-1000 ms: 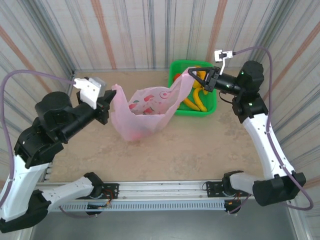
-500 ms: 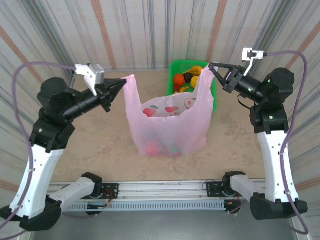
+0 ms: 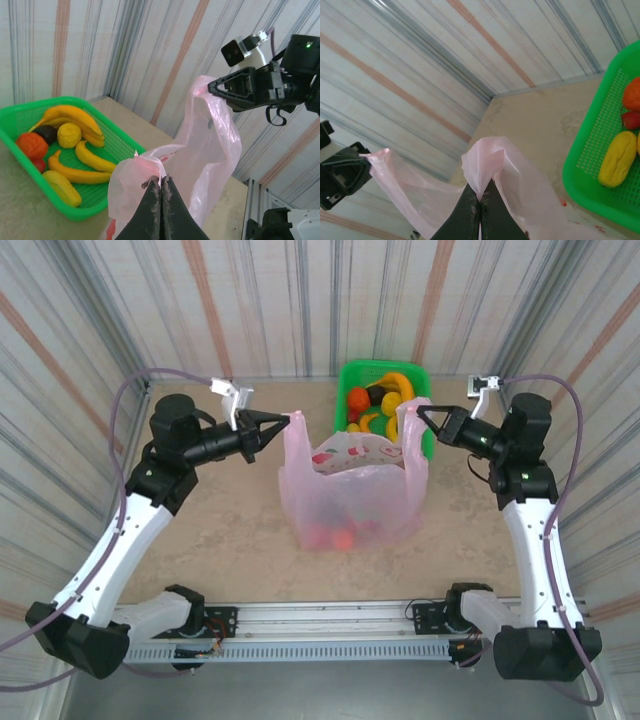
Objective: Place the fake fruits into the plastic bag and tie a complex knot
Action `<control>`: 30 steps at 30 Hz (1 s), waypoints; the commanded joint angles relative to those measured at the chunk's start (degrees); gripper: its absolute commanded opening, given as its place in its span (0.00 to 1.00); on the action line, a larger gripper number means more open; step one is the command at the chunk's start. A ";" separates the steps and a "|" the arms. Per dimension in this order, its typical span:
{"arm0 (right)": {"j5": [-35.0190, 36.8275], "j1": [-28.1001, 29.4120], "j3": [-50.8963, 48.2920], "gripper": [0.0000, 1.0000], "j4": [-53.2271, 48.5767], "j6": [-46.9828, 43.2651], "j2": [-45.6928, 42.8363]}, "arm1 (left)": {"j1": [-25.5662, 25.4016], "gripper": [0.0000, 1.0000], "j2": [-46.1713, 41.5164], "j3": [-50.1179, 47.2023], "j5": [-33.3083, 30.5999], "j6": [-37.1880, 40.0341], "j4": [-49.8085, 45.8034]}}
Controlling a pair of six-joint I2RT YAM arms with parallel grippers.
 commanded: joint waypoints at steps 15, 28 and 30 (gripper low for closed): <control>-2.38 -4.72 4.21 0.05 5.42 0.09 2.23 | 0.38 0.00 2.10 13.98 3.92 3.37 0.01; -10.77 -6.55 3.05 0.09 22.81 11.06 3.10 | 0.43 0.00 0.51 7.51 1.31 1.97 1.07; -11.04 -6.55 3.00 0.11 22.43 10.82 3.49 | 0.57 0.00 0.53 7.49 0.75 1.87 0.98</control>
